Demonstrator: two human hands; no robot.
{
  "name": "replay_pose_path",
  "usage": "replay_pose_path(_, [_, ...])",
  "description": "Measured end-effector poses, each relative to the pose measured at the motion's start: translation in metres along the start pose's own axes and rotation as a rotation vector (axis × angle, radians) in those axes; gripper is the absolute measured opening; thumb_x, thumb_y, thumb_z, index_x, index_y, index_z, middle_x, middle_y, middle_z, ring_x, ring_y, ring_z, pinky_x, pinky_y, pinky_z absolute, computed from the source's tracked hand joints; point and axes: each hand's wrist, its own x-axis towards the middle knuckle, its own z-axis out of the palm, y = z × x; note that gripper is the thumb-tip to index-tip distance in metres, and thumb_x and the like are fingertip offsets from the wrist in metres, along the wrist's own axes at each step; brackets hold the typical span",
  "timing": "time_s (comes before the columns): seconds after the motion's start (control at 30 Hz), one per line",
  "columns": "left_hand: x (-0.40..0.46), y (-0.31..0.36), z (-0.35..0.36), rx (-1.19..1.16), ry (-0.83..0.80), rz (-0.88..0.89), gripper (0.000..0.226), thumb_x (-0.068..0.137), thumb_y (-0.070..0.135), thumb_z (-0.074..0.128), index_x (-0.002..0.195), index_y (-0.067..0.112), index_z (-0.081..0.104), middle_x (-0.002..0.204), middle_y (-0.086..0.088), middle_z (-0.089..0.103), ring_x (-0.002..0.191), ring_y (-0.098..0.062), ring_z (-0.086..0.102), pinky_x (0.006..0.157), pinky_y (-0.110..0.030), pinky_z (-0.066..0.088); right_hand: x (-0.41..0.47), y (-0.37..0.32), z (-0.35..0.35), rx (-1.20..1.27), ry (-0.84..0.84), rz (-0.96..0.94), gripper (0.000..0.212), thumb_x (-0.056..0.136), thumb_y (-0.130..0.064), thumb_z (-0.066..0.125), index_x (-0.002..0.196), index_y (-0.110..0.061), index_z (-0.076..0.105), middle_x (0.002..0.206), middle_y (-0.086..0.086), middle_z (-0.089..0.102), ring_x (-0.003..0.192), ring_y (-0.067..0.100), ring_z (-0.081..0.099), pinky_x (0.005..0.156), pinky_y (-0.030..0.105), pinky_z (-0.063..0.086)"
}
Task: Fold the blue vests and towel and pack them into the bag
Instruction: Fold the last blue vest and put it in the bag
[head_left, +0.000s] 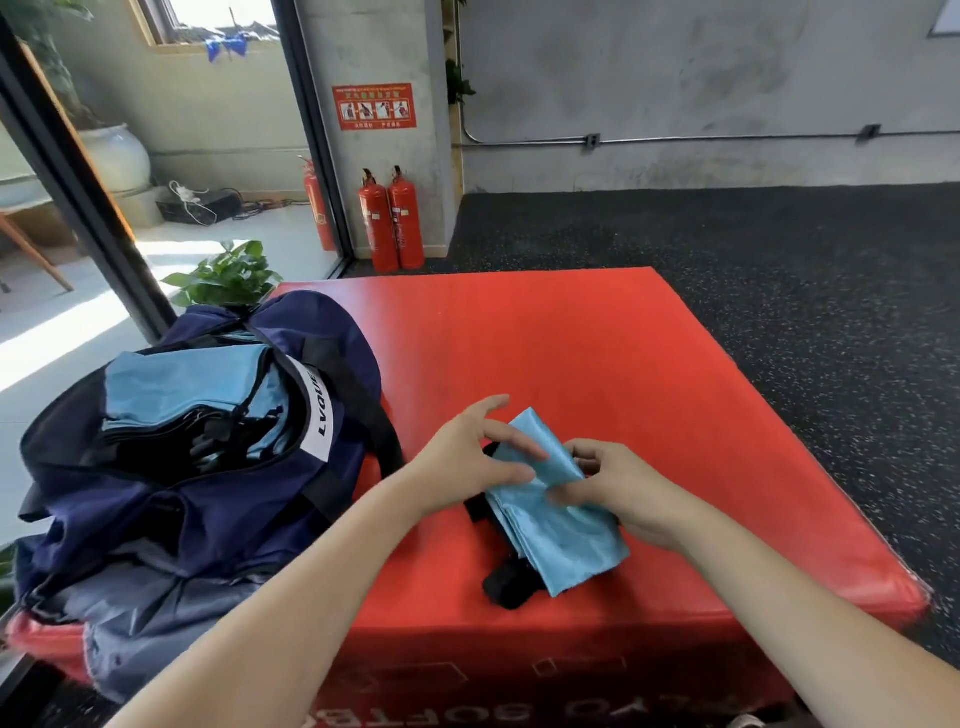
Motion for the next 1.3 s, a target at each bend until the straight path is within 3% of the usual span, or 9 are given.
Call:
replay_pose_path(0.13, [-0.016, 0.003, -0.014, -0.006, -0.097, -0.079, 0.015, 0.084, 0.010, 0.076, 0.092, 0.021, 0.082, 0.067, 0.021, 0.065, 0.066, 0.004, 0.053, 0.067, -0.012, 0.039, -0.012, -0.012, 0.009, -0.050, -0.079, -0.013, 0.022, 0.080, -0.009, 0.082, 0.099, -0.012, 0.073, 0.095, 0.007, 0.074, 0.085, 0.022, 0.071, 0.074, 0.031, 0.054])
replay_pose_path(0.3, [-0.045, -0.004, -0.025, 0.020, 0.114, -0.076, 0.018, 0.087, 0.012, 0.072, 0.090, 0.028, 0.081, 0.085, 0.020, 0.075, 0.085, 0.003, 0.067, 0.081, -0.018, 0.047, -0.018, -0.019, 0.019, -0.118, -0.127, 0.031, 0.035, 0.076, -0.025, 0.089, 0.104, -0.011, 0.074, 0.106, 0.018, 0.073, 0.092, 0.027, 0.071, 0.082, 0.040, 0.052])
replay_pose_path(0.43, [-0.081, -0.009, -0.045, -0.025, 0.311, -0.102, 0.015, 0.093, 0.015, 0.068, 0.097, 0.025, 0.079, 0.066, 0.027, 0.066, 0.056, 0.002, 0.057, 0.060, -0.010, 0.042, -0.015, -0.024, 0.038, -0.035, -0.087, -0.030, 0.048, 0.063, -0.026, 0.092, 0.105, -0.011, 0.074, 0.100, 0.015, 0.075, 0.088, 0.024, 0.071, 0.077, 0.035, 0.056])
replay_pose_path(0.6, [-0.126, -0.029, -0.072, -0.073, 0.570, -0.104, 0.021, 0.090, 0.025, 0.071, 0.094, 0.045, 0.076, 0.104, 0.007, 0.071, 0.097, -0.012, 0.064, 0.089, -0.024, 0.049, -0.010, -0.045, 0.089, 0.242, -0.044, -0.162, 0.049, 0.073, 0.000, 0.083, 0.118, -0.007, 0.063, 0.102, 0.010, 0.074, 0.090, 0.024, 0.072, 0.068, 0.031, 0.057])
replay_pose_path(0.7, [-0.156, -0.033, -0.082, -0.087, 0.630, -0.121, 0.027, 0.084, 0.027, 0.075, 0.103, 0.046, 0.072, 0.114, 0.017, 0.063, 0.112, 0.009, 0.054, 0.093, -0.007, 0.040, -0.001, -0.059, 0.129, 0.268, 0.095, -0.235, 0.042, 0.081, 0.003, 0.076, 0.118, -0.011, 0.059, 0.105, 0.016, 0.074, 0.085, 0.022, 0.074, 0.064, 0.030, 0.057])
replay_pose_path(0.87, [-0.188, -0.045, -0.117, -0.036, 0.791, -0.103, 0.037, 0.085, 0.029, 0.077, 0.117, 0.043, 0.065, 0.117, 0.019, 0.058, 0.113, 0.012, 0.051, 0.090, 0.003, 0.033, 0.026, -0.101, 0.188, 0.080, 0.293, -0.410, 0.036, 0.082, -0.008, 0.080, 0.101, -0.021, 0.053, 0.089, 0.007, 0.067, 0.070, 0.010, 0.065, 0.064, 0.027, 0.052])
replay_pose_path(1.03, [-0.192, -0.052, -0.197, 0.114, 0.945, -0.068, 0.039, 0.082, 0.030, 0.080, 0.116, 0.041, 0.066, 0.115, 0.018, 0.059, 0.108, 0.006, 0.055, 0.095, -0.010, 0.039, 0.065, -0.155, 0.236, -0.103, 0.280, -0.604, 0.027, 0.084, -0.009, 0.077, 0.077, -0.020, 0.054, 0.069, -0.009, 0.056, 0.062, 0.006, 0.048, 0.063, 0.027, 0.041])
replay_pose_path(1.2, [-0.164, -0.070, -0.259, 0.216, 0.964, -0.106, 0.041, 0.083, 0.034, 0.079, 0.122, 0.031, 0.066, 0.118, 0.011, 0.058, 0.105, -0.004, 0.054, 0.090, -0.015, 0.036, 0.114, -0.186, 0.264, -0.239, 0.323, -0.577, 0.013, 0.088, -0.014, 0.073, 0.087, -0.024, 0.066, 0.080, -0.010, 0.065, 0.074, 0.011, 0.058, 0.069, 0.023, 0.042])
replay_pose_path(1.3, [-0.147, -0.111, -0.269, 0.396, 0.728, -0.258, 0.045, 0.085, 0.040, 0.075, 0.126, 0.024, 0.065, 0.124, -0.002, 0.057, 0.113, -0.017, 0.055, 0.098, -0.020, 0.037, 0.134, -0.177, 0.268, -0.528, 0.252, -0.411, 0.007, 0.087, -0.016, 0.072, 0.091, -0.022, 0.070, 0.080, -0.009, 0.063, 0.079, 0.015, 0.059, 0.062, 0.016, 0.037])
